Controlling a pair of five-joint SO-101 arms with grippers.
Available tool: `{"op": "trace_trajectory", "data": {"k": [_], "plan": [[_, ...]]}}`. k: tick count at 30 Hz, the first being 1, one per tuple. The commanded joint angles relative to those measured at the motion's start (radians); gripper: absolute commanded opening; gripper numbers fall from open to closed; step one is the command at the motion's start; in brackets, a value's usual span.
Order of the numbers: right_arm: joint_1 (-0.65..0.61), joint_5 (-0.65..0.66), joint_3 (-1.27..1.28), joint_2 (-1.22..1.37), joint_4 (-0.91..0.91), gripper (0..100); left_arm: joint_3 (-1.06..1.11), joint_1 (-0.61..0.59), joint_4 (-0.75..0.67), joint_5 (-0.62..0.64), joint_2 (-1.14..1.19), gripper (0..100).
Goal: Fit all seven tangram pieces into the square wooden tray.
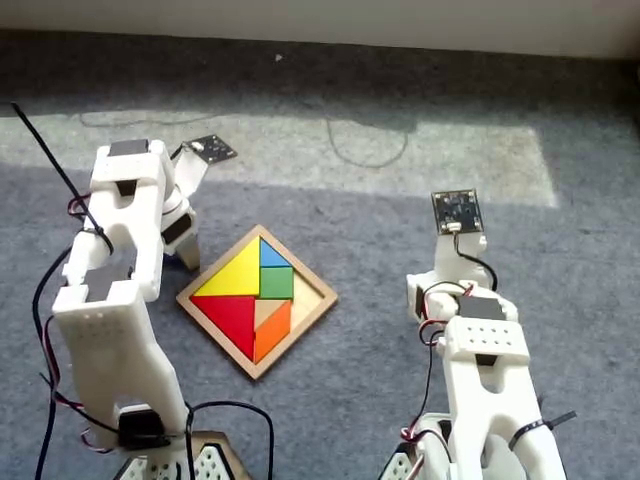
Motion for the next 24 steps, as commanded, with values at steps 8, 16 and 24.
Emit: {"op": "trace_trajectory", "data": {"k": [8,16,24], "plan": [[0.008,0.011,-0.002,-0.018,-0.019,0.6,-0.025,0.073,0.219,-0.006,-0.237,5],[0.008,0.011,-0.002,-0.018,-0.019,0.6,0.206,0.223,0.279,0.068,-0.547,5],[0.012,0.011,-0.002,-0.018,-0.019,0.6,0.447,0.438,0.104,0.491,-0.664,6]]}}
